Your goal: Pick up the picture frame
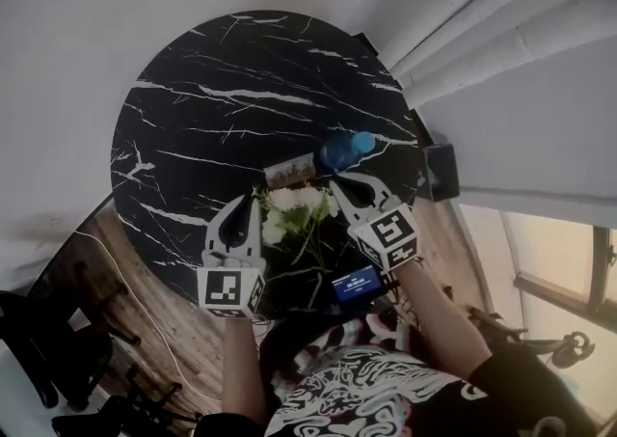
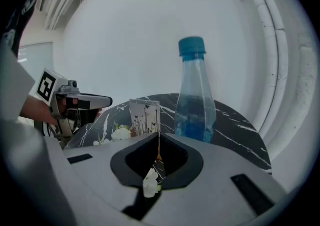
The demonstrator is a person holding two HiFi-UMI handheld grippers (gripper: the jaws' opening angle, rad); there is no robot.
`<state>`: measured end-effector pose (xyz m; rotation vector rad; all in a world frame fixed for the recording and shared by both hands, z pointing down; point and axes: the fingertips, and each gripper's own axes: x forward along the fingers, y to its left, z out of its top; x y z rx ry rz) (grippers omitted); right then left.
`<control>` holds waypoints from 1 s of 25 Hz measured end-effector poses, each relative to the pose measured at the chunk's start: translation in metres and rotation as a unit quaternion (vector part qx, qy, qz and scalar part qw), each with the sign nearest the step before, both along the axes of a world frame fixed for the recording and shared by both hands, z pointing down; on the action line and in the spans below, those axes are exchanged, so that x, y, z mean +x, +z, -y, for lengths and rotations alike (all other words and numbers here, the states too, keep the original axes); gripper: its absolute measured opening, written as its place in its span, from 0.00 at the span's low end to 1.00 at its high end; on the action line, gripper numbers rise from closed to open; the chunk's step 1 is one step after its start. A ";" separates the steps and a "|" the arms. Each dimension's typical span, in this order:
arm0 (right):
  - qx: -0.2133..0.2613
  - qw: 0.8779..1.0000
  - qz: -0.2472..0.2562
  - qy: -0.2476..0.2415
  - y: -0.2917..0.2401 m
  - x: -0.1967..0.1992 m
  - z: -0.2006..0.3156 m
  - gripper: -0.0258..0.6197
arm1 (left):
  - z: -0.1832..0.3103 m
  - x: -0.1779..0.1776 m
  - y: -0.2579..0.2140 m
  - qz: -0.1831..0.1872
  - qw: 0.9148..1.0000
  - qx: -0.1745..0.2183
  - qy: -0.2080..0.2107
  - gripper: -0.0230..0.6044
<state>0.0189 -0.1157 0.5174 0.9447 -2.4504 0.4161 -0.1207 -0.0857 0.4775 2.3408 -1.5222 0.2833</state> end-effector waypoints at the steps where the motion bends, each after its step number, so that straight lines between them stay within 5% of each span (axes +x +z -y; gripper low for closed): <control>1: -0.010 1.000 -0.003 -0.004 0.008 -0.002 0.001 0.07 | 0.003 -0.003 0.002 0.000 1.000 -0.001 -0.003 0.07; 21: -0.048 0.998 -0.021 0.017 0.058 0.011 0.047 0.07 | 0.020 -0.004 0.039 0.015 0.999 -0.021 0.021 0.07; 25: -0.062 0.998 0.014 0.020 0.061 0.008 0.054 0.07 | 0.022 -0.005 0.041 0.004 0.999 -0.012 0.040 0.07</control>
